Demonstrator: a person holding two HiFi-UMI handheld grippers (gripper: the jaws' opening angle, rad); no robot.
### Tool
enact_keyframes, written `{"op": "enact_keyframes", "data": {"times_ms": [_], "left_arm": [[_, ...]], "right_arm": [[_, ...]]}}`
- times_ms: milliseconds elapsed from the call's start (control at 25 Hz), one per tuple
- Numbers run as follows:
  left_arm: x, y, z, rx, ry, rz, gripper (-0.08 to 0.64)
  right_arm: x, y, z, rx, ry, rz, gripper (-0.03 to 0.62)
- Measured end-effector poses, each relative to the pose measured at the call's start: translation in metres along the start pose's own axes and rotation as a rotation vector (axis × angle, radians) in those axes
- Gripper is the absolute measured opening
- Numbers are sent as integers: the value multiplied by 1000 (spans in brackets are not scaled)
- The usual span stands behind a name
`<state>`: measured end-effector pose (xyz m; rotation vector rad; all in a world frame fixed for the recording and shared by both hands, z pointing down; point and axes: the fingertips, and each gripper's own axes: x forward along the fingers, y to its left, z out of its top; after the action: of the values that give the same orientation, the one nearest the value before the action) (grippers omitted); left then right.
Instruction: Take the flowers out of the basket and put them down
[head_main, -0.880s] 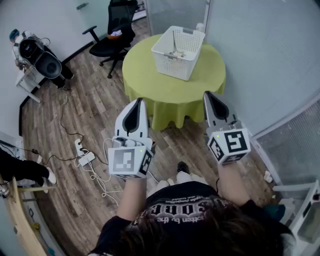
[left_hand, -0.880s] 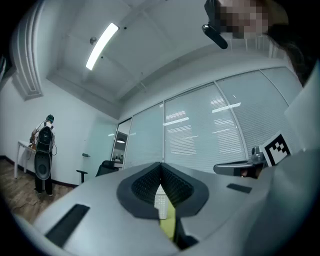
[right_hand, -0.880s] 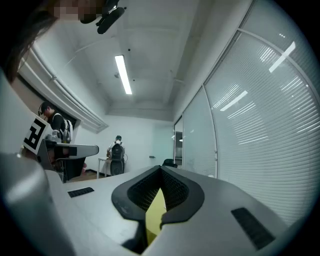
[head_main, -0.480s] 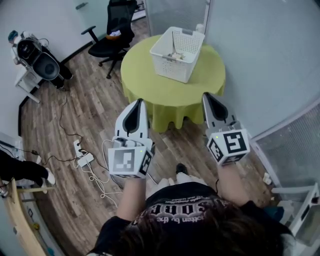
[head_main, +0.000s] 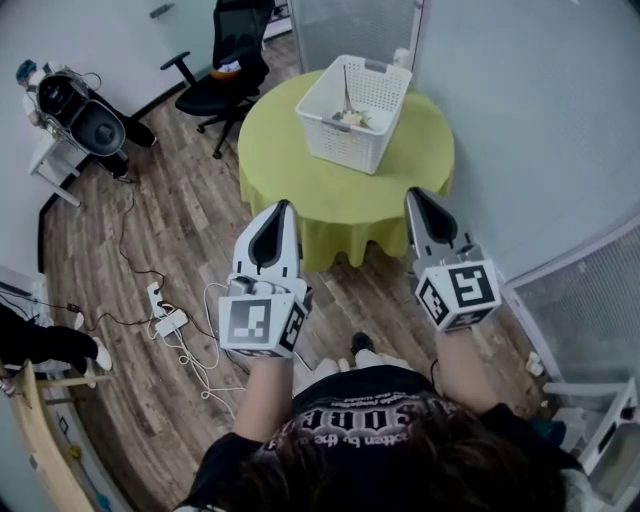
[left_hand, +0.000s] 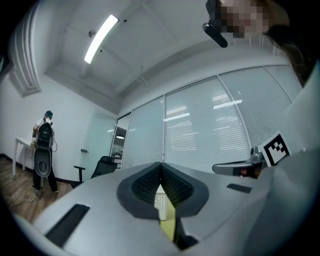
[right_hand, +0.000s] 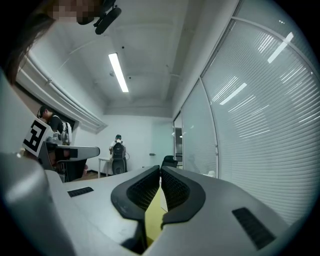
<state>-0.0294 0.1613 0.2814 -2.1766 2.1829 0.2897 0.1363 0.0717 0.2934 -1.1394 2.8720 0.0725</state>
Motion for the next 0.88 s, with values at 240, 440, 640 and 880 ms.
{"op": "enact_keyframes", "data": {"times_ms": [240, 440, 640, 880], "left_arm": [[27, -1, -2, 21, 4, 0, 3], [54, -10, 5, 63, -4, -7, 3], [76, -5, 3, 52, -14, 20, 3], [98, -6, 6, 74, -27, 41, 3]], "right_arm": [[22, -18, -4, 27, -13, 33, 31], [40, -33, -4, 17, -24, 77, 31], [59, -44, -1, 2, -34, 114, 31], [78, -58, 5, 11, -60, 170, 31]]}}
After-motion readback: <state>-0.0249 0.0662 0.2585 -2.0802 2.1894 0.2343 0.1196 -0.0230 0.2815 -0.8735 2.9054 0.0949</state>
